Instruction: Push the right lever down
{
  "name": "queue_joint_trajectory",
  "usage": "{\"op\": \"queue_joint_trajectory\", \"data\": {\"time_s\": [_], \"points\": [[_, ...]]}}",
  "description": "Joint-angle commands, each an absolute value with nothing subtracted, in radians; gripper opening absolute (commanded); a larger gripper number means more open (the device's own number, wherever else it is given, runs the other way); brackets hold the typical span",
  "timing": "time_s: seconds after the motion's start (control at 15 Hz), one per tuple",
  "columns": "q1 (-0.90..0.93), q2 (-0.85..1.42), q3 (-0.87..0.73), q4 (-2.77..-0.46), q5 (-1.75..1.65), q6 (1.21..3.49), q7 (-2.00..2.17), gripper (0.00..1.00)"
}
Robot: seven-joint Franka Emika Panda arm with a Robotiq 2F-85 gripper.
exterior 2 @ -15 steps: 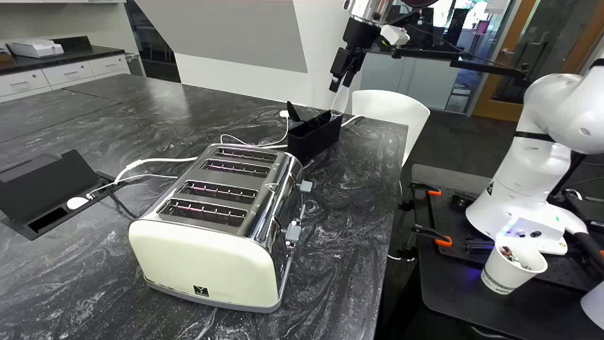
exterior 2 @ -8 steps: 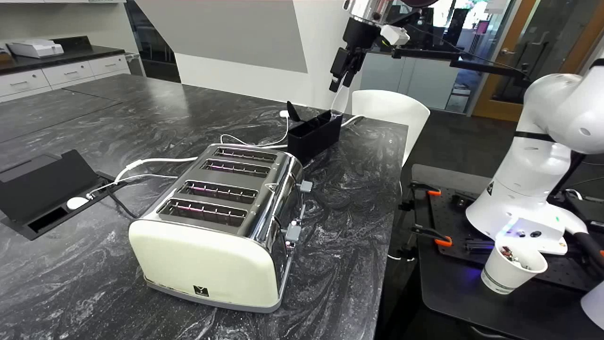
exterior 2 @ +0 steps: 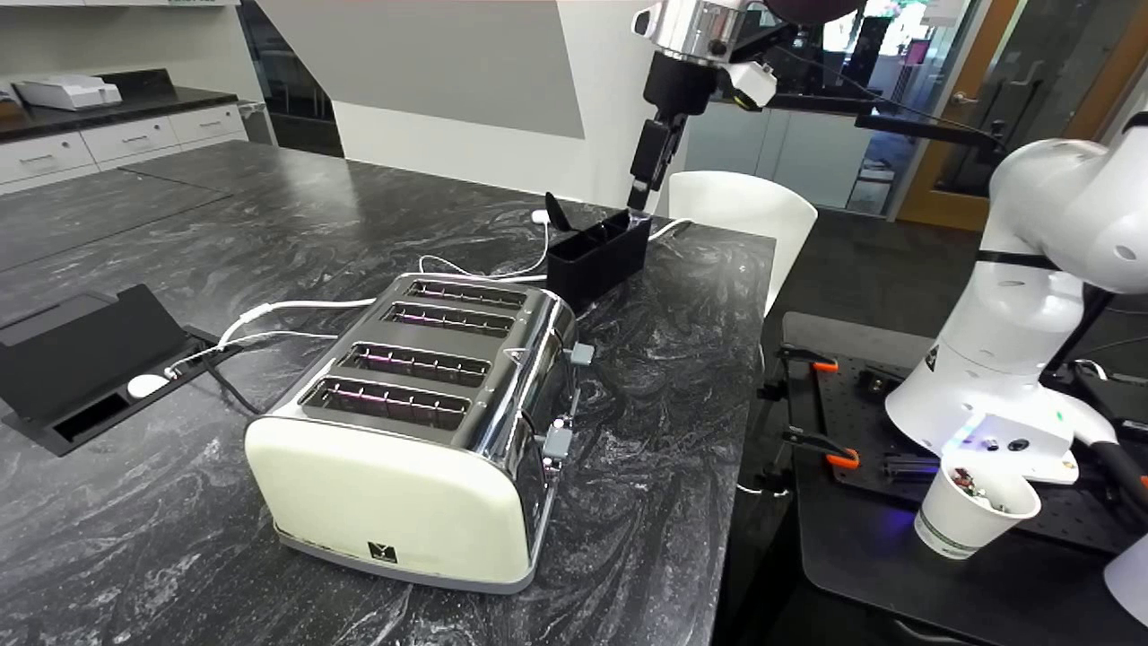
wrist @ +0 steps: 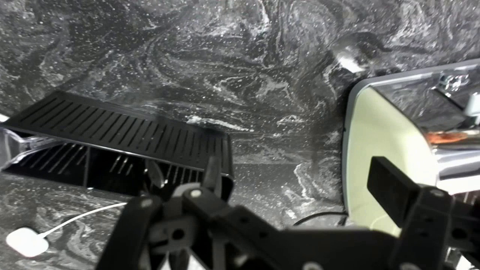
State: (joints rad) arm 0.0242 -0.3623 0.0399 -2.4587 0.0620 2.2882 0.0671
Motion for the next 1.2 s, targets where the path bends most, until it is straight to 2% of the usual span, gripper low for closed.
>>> {"op": "queue_joint_trajectory", "data": {"time_s": [0.0, 0.53, 0.6, 0.73, 1.13], "points": [[0.073, -0.345, 0.100, -2.439, 0.063, 2.226, 0.100, 1.00], [0.115, -0.247, 0.260, -2.392, -0.028, 2.250, 0.339, 1.00], [0.121, -0.233, 0.274, -2.382, -0.036, 2.255, 0.358, 0.75], [0.130, -0.205, 0.294, -2.364, -0.063, 2.268, 0.389, 0.66], [0.154, -0.112, 0.299, -2.308, -0.091, 2.315, 0.420, 0.19]]}}
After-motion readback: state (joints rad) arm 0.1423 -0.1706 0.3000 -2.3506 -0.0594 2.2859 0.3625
